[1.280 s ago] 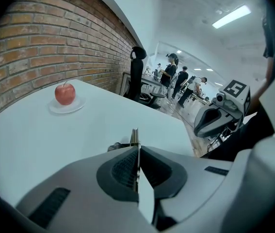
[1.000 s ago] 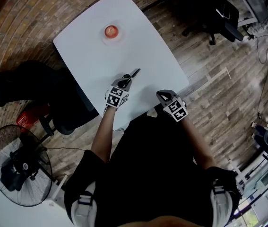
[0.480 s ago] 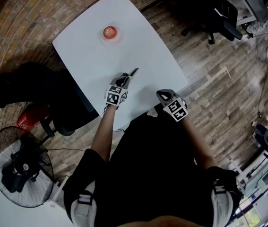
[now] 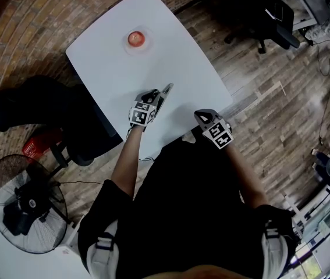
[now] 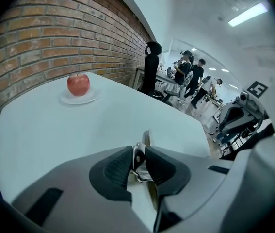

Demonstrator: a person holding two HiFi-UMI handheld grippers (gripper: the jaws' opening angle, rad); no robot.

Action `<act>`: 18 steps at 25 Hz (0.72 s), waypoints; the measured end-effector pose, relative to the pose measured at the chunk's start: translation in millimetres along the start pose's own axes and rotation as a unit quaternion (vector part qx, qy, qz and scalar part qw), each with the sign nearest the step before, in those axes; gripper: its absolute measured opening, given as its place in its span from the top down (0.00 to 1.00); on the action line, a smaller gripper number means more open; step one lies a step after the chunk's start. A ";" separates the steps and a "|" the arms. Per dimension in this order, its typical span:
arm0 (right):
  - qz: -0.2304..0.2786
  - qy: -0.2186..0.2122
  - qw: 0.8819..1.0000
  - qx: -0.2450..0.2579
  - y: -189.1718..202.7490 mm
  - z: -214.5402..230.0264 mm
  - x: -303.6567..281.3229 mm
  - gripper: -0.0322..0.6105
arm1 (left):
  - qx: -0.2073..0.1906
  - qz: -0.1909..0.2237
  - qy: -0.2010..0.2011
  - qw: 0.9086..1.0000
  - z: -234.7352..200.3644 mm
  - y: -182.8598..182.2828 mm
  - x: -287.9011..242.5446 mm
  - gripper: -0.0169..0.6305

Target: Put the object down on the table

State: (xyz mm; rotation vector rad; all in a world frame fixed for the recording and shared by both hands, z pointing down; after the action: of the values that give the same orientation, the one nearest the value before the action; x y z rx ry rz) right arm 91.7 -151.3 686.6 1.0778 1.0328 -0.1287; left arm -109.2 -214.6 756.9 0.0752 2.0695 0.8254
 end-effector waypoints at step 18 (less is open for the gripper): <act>0.016 0.001 1.000 0.001 -3.5 -2.4 5.4 0.95 | -0.013 0.056 -0.052 0.997 4.8 -19.1 21.7 0.73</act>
State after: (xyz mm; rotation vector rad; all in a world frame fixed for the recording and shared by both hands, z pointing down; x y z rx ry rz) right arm 91.3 -149.2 680.2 1.0958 1.0170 -0.1032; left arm -114.2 -219.4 728.4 0.2171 1.9698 0.8979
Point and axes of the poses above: the fingertips, and each gripper's own axes: x backward along the fingers, z to its right, y out of its underside, the point moved 3 cm from there along x, backward along the fingers, and after that the axes turned 11 degrees about y, right-handed, at the moved point
